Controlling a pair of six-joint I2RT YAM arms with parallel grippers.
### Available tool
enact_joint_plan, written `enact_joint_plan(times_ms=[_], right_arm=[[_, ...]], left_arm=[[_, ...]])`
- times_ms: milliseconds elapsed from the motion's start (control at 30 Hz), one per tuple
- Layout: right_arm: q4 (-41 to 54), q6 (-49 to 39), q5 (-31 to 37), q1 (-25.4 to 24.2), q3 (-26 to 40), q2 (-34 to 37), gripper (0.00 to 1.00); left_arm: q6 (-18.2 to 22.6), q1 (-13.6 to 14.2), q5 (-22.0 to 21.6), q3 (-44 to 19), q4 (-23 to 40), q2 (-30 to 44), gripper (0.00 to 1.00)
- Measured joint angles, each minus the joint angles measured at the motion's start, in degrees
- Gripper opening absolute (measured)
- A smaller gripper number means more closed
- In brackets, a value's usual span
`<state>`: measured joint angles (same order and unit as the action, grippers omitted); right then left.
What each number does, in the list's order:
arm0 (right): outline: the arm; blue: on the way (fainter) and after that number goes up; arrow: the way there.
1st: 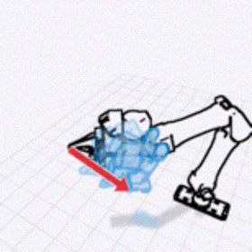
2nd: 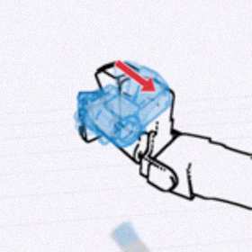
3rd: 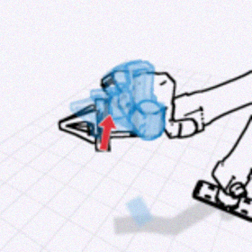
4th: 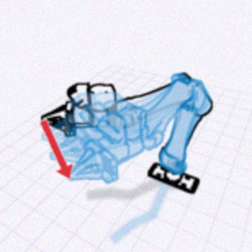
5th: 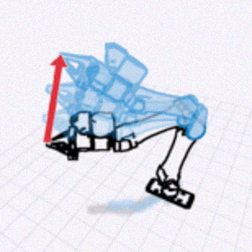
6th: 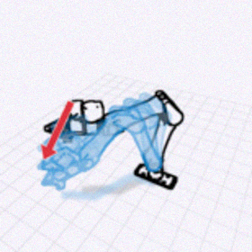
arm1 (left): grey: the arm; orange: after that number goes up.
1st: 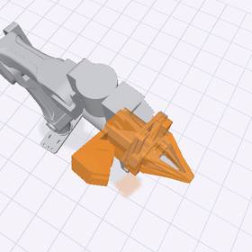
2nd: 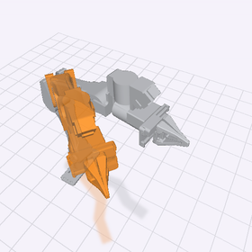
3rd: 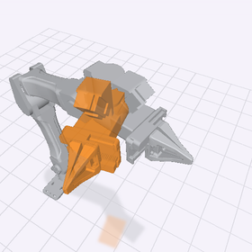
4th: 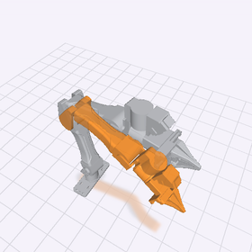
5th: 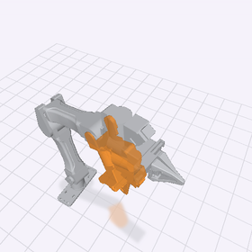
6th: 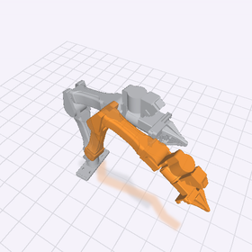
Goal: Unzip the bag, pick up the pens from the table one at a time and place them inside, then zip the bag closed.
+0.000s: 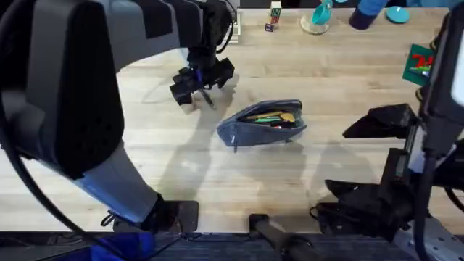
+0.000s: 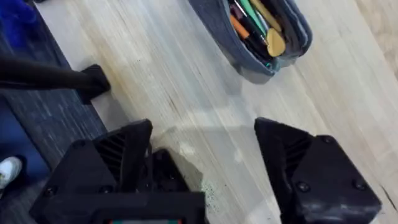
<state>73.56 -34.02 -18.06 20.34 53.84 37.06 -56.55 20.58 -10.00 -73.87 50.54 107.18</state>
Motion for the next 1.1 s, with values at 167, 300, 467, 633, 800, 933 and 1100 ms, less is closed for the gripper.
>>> enact_joint_plan(times_ms=[167,300,467,633,800,933,1100], right_arm=[[0.0,0.0,-0.01,0.0,0.0,0.02,0.997],[-0.02,0.0,-0.01,0.0,0.0,0.0,0.997],[0.0,0.0,-0.01,0.0,0.0,0.02,0.996],[0.0,0.0,0.0,0.0,0.0,0.01,0.997],[-0.02,0.0,-0.01,0.0,0.0,0.0,0.998],[0.0,0.0,-0.01,0.0,0.0,0.02,0.998],[-0.02,0.0,-0.01,0.0,-0.02,0.02,0.996]], left_arm=[[0.0,0.0,0.0,0.0,-0.29,0.05,0.997],[0.0,0.0,0.28,0.0,-0.52,0.5,0.997],[0.0,0.0,0.44,0.0,-0.55,0.52,0.997],[-0.07,0.01,1.34,-0.03,-1.42,0.69,0.63],[0.17,0.02,1.27,-0.59,-1.79,0.87,0.054],[0.17,0.0,1.25,-0.63,-1.73,0.87,0.045],[0.19,0.0,1.25,-0.68,-1.49,0.89,0.044]])
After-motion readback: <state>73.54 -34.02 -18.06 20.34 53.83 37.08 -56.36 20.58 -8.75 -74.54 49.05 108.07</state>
